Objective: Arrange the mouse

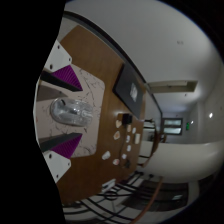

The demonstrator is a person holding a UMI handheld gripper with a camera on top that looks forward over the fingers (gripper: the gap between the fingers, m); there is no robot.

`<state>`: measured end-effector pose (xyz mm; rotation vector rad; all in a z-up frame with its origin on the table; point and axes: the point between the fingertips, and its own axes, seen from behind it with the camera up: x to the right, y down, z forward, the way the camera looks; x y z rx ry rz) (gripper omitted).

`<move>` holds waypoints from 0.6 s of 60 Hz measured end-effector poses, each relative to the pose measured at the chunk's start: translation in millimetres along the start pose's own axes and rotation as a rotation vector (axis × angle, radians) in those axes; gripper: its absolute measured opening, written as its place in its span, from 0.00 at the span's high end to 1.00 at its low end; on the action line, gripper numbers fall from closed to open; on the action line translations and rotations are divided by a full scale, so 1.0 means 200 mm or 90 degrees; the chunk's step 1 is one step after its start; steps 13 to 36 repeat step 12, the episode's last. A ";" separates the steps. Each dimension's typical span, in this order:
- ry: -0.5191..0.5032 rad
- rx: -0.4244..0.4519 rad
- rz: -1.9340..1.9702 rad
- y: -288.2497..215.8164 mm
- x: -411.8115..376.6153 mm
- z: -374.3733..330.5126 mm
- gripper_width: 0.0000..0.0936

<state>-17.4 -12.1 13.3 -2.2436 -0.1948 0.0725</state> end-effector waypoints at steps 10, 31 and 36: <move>-0.038 0.021 -0.018 0.03 0.14 -0.36 0.09; -0.048 0.021 -0.015 0.06 0.18 -0.44 0.09; -0.048 0.021 -0.015 0.06 0.18 -0.44 0.09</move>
